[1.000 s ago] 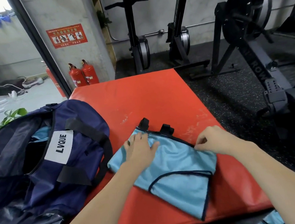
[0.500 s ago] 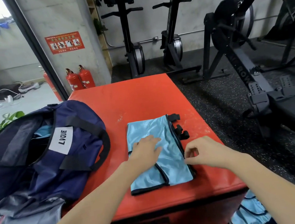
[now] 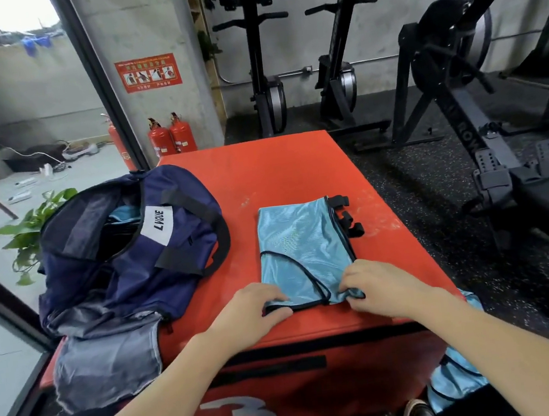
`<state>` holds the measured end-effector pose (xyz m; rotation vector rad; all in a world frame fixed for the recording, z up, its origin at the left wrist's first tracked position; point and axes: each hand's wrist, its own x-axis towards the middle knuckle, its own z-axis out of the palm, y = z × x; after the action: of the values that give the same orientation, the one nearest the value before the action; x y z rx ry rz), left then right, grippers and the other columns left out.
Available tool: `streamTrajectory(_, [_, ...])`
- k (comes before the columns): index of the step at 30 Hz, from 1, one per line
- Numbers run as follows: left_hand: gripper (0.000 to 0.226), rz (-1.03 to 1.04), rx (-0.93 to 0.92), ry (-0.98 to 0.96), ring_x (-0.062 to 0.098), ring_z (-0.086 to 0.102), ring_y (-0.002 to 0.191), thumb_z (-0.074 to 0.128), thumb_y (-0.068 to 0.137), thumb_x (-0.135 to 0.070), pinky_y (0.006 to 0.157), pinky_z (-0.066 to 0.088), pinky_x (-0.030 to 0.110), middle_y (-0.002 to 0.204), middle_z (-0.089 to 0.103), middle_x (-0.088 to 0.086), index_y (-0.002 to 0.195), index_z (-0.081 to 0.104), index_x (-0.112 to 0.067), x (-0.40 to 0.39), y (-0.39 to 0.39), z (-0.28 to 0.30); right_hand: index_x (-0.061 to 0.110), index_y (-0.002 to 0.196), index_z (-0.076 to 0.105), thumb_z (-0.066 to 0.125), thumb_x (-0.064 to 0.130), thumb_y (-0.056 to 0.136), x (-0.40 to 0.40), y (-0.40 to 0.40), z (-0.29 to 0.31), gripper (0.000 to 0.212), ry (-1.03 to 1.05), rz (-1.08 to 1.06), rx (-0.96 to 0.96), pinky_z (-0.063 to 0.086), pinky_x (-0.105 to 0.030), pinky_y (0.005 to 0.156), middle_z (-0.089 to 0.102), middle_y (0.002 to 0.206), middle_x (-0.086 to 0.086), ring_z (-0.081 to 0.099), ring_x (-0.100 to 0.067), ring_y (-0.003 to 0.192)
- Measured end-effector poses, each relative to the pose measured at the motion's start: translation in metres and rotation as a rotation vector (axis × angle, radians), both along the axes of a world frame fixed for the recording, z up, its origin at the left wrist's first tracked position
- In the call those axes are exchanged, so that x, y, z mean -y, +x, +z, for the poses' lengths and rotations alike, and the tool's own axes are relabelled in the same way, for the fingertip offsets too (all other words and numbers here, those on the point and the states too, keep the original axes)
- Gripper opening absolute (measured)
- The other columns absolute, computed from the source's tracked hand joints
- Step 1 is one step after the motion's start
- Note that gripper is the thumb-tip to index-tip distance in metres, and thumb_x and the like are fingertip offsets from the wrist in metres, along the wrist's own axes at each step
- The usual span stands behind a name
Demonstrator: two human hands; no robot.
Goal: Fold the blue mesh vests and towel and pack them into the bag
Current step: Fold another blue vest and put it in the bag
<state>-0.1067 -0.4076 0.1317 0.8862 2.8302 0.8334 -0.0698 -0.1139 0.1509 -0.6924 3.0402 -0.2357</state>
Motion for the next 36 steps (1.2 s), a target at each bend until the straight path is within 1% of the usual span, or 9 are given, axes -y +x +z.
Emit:
streamTrajectory(9, [0.068, 0.077, -0.149, -0.288, 0.014, 0.055, 0.113, 0.049, 0.079, -0.081, 0.097, 0.044, 0.033, 0.115, 0.065, -0.010, 0.122, 0.064, -0.030, -0.021, 0.011, 0.013, 0.028, 0.101, 0.070, 0.064, 0.035, 0.081, 0.001, -0.008, 0.001, 0.022, -0.213, -0.206, 0.091, 0.043, -0.032, 0.089, 0.061, 0.094, 0.013, 0.055, -0.011, 0.095])
streamTrajectory(12, [0.067, 0.093, -0.213, -0.368, 0.018, 0.054, 0.110, 0.045, 0.083, -0.079, 0.093, 0.042, 0.034, 0.112, 0.064, -0.005, 0.122, 0.062, -0.027, -0.030, 0.011, 0.014, 0.030, 0.089, 0.065, 0.067, 0.032, 0.079, 0.000, -0.008, 0.004, 0.010, -0.313, -0.228, 0.138, 0.046, -0.028, 0.081, 0.056, 0.089, 0.011, 0.053, -0.005, 0.083])
streamTrajectory(15, [0.043, 0.107, -0.276, -0.382, 0.022, 0.056, 0.105, 0.045, 0.093, -0.056, 0.091, 0.041, 0.035, 0.107, 0.065, -0.001, 0.117, 0.063, -0.024, -0.034, 0.007, 0.011, 0.023, 0.088, 0.068, 0.067, 0.029, 0.081, 0.004, -0.007, 0.008, 0.009, -0.381, -0.258, 0.149, 0.049, -0.033, 0.074, 0.060, 0.087, 0.009, 0.057, -0.009, 0.077])
streamTrajectory(18, [0.024, 0.136, -0.280, -0.292, 0.024, 0.059, 0.090, 0.044, 0.094, -0.034, 0.077, 0.040, 0.034, 0.091, 0.065, -0.001, 0.096, 0.063, -0.020, -0.035, 0.006, 0.012, 0.026, 0.092, 0.064, 0.063, 0.031, 0.085, 0.005, -0.004, 0.012, 0.009, -0.379, -0.287, 0.144, 0.047, -0.032, 0.062, 0.064, 0.083, 0.007, 0.056, -0.012, 0.063])
streamTrajectory(20, [0.019, 0.162, -0.237, -0.166, 0.023, 0.057, 0.078, 0.048, 0.093, -0.031, 0.067, 0.033, 0.033, 0.080, 0.062, -0.002, 0.085, 0.058, -0.017, -0.033, 0.007, 0.015, 0.030, 0.096, 0.059, 0.059, 0.031, 0.089, 0.005, -0.003, 0.016, 0.007, -0.326, -0.271, 0.095, 0.040, -0.027, 0.055, 0.062, 0.080, 0.007, 0.050, -0.010, 0.056])
streamTrajectory(22, [0.019, 0.174, -0.153, -0.016, 0.019, 0.053, 0.070, 0.052, 0.093, -0.031, 0.062, 0.037, 0.036, 0.073, 0.058, -0.003, 0.079, 0.052, -0.018, -0.030, 0.008, 0.018, 0.034, 0.100, 0.056, 0.057, 0.028, 0.091, 0.006, 0.000, 0.020, 0.011, -0.319, -0.250, 0.025, 0.042, -0.029, 0.057, 0.061, 0.079, 0.009, 0.053, -0.011, 0.060])
streamTrajectory(25, [0.016, 0.170, -0.054, 0.183, 0.018, 0.051, 0.060, 0.056, 0.095, -0.029, 0.059, 0.044, 0.037, 0.064, 0.056, -0.001, 0.081, 0.054, -0.023, -0.027, 0.012, 0.027, 0.034, 0.105, 0.061, 0.063, 0.026, 0.090, 0.006, 0.005, 0.026, 0.017, -0.510, -0.295, -0.007, 0.047, -0.027, 0.065, 0.064, 0.081, 0.014, 0.058, -0.006, 0.070])
streamTrajectory(30, [0.010, 0.241, 0.011, 0.471, 0.005, 0.048, 0.056, 0.062, 0.096, -0.025, 0.057, 0.039, 0.015, 0.067, 0.060, -0.004, 0.086, 0.064, -0.024, -0.031, 0.018, 0.044, 0.032, 0.096, 0.071, 0.078, 0.016, 0.083, 0.009, 0.006, 0.042, 0.022, -0.924, -0.378, -0.096, 0.047, -0.016, 0.070, 0.071, 0.086, 0.015, 0.063, -0.001, 0.075])
streamTrajectory(36, [0.018, 0.356, 0.085, 0.605, 0.005, 0.039, 0.055, 0.062, 0.095, -0.029, 0.054, 0.035, 0.017, 0.061, 0.051, -0.009, 0.078, 0.062, -0.023, -0.038, 0.002, 0.046, 0.039, 0.088, 0.073, 0.063, -0.003, 0.082, 0.017, -0.017, 0.056, 0.043, -1.089, -0.407, 0.044, 0.049, -0.025, 0.070, 0.071, 0.089, -0.006, 0.059, -0.007, 0.074])
